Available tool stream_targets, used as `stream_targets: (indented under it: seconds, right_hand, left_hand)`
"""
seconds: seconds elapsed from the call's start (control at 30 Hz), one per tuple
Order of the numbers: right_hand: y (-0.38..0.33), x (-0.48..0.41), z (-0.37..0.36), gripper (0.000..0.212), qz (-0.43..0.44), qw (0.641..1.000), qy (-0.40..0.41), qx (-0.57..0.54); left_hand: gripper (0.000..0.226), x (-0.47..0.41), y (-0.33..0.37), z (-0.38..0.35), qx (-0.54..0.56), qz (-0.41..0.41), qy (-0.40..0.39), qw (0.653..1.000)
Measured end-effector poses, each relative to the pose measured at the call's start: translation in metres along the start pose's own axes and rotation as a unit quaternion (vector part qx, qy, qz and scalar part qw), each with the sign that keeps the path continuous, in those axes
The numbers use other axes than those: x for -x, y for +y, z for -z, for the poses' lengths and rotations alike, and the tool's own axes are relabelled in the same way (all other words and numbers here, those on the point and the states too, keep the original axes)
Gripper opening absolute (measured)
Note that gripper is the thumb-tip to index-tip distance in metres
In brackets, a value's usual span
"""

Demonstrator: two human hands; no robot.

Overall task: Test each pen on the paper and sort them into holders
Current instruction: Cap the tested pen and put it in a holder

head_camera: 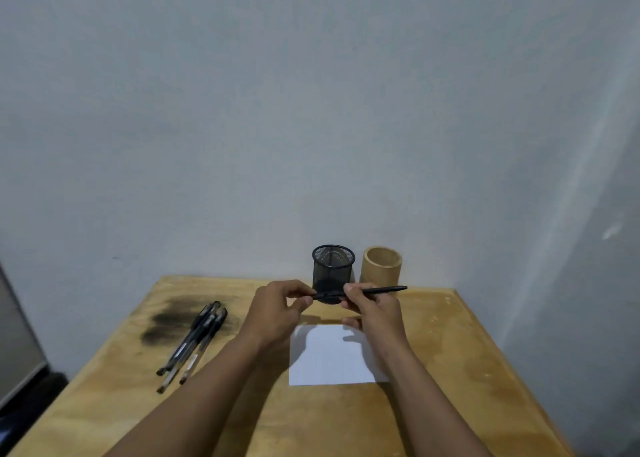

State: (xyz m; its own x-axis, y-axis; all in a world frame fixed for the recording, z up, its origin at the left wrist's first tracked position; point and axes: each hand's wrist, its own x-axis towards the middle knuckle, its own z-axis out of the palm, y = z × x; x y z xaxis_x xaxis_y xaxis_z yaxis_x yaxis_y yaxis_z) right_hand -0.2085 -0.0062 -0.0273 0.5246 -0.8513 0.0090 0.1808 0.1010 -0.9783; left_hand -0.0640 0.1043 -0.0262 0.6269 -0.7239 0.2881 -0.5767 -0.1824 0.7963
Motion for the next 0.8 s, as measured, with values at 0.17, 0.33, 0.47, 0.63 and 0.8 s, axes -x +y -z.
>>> stream_targets:
  seconds: [0.17, 0.33, 0.47, 0.63, 0.8]
  right_hand:
    - [-0.01, 0.01, 0.003, 0.016, 0.013, 1.0, -0.007, 0.0]
    - [-0.022, 0.014, 0.004, 0.013, 0.012, 1.0, -0.022, -0.015]
    - [-0.03, 0.015, 0.003, 0.015, 0.006, 0.997, -0.016, -0.075]
    - [-0.034, 0.016, 0.004, 0.024, 0.008, 0.995, -0.018, -0.093]
    - [-0.036, 0.016, 0.004, 0.028, 0.009, 0.995, -0.024, -0.097]
  left_hand:
    - [0.011, 0.007, 0.011, 0.003, 0.044, -0.013, -0.016, 0.999]
    - [0.01, 0.011, 0.03, 0.005, 0.176, 0.014, -0.029, 0.984]
    - [0.008, 0.01, 0.039, 0.006, 0.237, 0.041, -0.008, 0.971]
    - [0.006, 0.009, 0.043, 0.008, 0.238, 0.045, -0.001, 0.97]
    - [0.011, 0.011, 0.048, 0.004, 0.244, 0.052, 0.018, 0.968]
